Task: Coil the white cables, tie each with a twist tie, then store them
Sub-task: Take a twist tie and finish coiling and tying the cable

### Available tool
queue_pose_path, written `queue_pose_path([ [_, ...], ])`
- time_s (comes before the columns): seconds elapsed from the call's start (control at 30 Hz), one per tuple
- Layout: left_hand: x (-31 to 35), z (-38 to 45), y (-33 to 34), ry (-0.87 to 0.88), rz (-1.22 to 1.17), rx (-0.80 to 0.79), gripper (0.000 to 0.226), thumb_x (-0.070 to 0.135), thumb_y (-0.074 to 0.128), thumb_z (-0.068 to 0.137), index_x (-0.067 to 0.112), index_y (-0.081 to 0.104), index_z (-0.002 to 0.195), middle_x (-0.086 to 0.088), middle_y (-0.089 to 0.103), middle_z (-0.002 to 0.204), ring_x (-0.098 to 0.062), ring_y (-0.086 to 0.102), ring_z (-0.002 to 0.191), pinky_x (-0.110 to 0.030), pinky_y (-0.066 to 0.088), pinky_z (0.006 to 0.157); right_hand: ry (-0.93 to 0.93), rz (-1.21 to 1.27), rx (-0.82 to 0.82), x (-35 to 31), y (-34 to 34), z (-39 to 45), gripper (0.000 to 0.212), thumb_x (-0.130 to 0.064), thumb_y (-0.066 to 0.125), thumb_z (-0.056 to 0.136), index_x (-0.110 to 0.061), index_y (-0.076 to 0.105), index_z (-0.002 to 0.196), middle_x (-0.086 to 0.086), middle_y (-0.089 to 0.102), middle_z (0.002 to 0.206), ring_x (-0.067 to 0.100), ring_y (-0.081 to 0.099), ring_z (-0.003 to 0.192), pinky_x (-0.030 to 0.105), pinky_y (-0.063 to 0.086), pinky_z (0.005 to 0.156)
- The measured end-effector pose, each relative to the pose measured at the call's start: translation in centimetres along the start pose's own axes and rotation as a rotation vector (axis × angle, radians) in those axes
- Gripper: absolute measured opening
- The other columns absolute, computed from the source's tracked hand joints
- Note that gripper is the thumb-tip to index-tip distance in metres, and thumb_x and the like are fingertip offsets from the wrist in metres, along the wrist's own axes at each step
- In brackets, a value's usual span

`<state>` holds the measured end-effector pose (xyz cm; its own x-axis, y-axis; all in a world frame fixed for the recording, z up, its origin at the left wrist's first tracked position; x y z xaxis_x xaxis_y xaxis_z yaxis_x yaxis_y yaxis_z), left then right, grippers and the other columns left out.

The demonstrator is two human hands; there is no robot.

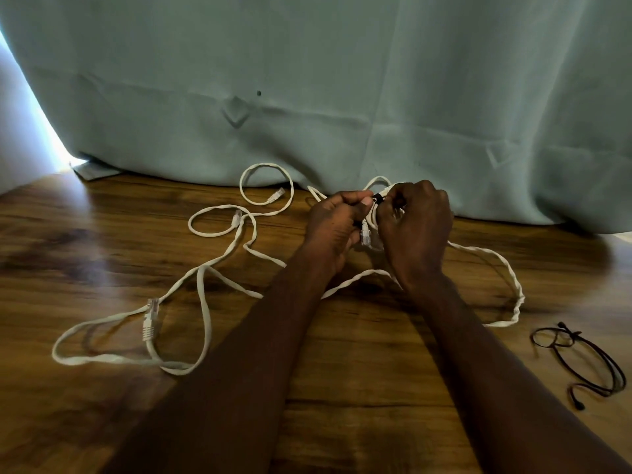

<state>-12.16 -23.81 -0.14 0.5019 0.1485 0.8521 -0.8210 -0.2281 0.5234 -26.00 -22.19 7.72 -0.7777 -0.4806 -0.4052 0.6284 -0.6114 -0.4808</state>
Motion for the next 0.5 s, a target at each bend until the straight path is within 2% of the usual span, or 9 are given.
queue_pose_path([
  [0.13,-0.1,0.1,-0.4,0.009,0.044,0.01,0.016,-0.004,0.065,0.095,0.001,0.073,0.107,-0.015,0.075,0.104,-0.025,0.072,0.092,-0.039,0.063,0.081,-0.08,-0.027,-0.063,-0.5,0.5,0.2,0.011,-0.022,0.066,0.09,-0.012,0.072,0.092,0.008,0.064,0.094,0.026,0.053,0.09,0.038,0.04,0.074],
  [0.27,0.0,0.4,-1.2,0.006,0.117,0.031,0.014,-0.003,0.065,0.095,0.005,0.076,0.101,-0.011,0.077,0.094,-0.023,0.074,0.085,-0.039,0.064,0.078,-0.147,-0.024,-0.159,-0.9,1.4,0.2,0.009,-0.02,0.065,0.089,-0.013,0.071,0.09,0.005,0.061,0.091,0.02,0.049,0.087,0.032,0.033,0.072],
  [0.37,0.2,0.6,-1.7,0.006,0.087,0.046,0.014,-0.002,0.064,0.096,0.007,0.074,0.096,-0.012,0.077,0.089,-0.024,0.074,0.078,-0.037,0.065,0.072,-0.16,-0.031,-0.162,-1.2,1.6,0.0,0.013,-0.02,0.063,0.094,-0.013,0.074,0.099,0.007,0.066,0.097,0.023,0.056,0.092,0.034,0.039,0.075],
  [0.5,-0.1,0.8,-1.4,-0.004,0.003,0.061,0.012,-0.001,0.063,0.097,0.006,0.072,0.095,-0.014,0.075,0.087,-0.025,0.073,0.074,-0.037,0.064,0.069,-0.042,-0.104,-0.073,-0.3,0.8,0.1,0.018,-0.03,0.067,0.096,-0.02,0.076,0.109,0.006,0.067,0.111,0.028,0.057,0.105,0.043,0.047,0.085],
])
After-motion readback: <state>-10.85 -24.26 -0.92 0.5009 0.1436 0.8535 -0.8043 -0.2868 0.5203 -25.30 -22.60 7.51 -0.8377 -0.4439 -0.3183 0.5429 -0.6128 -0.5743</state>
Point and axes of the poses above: each hand's wrist, its own z-axis towards the middle knuckle, its own y-axis out of the palm, x = y × z, the point moved 10 cm from there along z, towards the middle knuckle
